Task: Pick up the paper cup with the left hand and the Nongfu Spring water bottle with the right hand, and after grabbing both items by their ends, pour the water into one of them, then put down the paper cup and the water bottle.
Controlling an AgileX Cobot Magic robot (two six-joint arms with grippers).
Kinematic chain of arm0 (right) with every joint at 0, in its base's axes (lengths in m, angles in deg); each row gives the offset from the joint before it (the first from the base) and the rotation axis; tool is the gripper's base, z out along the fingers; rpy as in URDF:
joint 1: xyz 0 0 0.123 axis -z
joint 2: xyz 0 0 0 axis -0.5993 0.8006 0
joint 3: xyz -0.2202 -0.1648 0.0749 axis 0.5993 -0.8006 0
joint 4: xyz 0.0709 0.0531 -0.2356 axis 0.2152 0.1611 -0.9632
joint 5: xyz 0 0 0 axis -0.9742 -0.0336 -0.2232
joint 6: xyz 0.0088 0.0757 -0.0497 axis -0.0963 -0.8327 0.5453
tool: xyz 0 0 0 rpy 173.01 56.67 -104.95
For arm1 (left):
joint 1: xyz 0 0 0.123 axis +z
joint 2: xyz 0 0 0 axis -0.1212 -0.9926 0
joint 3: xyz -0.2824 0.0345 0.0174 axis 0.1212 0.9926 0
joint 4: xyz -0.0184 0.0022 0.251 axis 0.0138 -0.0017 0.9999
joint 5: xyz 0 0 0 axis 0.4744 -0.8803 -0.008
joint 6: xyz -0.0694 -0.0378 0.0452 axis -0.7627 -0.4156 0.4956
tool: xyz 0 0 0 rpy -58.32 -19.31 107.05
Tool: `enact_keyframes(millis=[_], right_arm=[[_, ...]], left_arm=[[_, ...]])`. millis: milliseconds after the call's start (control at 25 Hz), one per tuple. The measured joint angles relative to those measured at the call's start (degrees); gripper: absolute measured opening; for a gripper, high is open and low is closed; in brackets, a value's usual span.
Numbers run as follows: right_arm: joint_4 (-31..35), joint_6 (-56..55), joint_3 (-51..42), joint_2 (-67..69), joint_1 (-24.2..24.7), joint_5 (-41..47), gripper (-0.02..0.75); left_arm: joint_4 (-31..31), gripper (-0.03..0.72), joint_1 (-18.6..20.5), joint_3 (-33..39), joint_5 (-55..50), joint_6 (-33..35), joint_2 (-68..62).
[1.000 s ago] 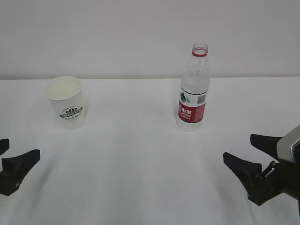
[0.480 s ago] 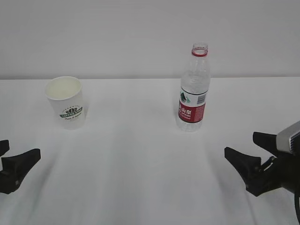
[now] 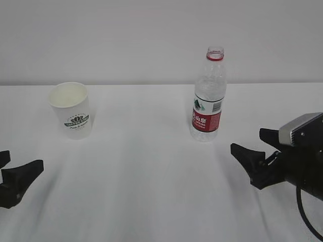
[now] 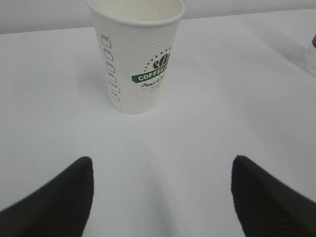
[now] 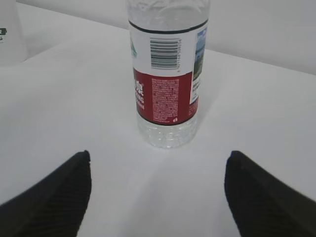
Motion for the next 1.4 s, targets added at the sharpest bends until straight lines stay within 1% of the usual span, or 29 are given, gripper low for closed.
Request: enact_keyframes(millis=[200, 1000, 1400], right_arm=[[-2.2, 0.0, 3.8, 3.2, 0.0, 0.0, 0.643], [-4.0, 0.0, 14.8, 12.1, 0.0, 0.0, 0.644], [-5.2, 0.0, 19.2, 14.5, 0.0, 0.0, 0.643]], left_arm=[[0.0, 0.631, 0.0, 0.0, 0.0, -0.1, 0.0], [0.0, 0.596, 0.0, 0.0, 0.0, -0.1, 0.0], [0.0, 0.594, 0.0, 0.0, 0.0, -0.1, 0.0]])
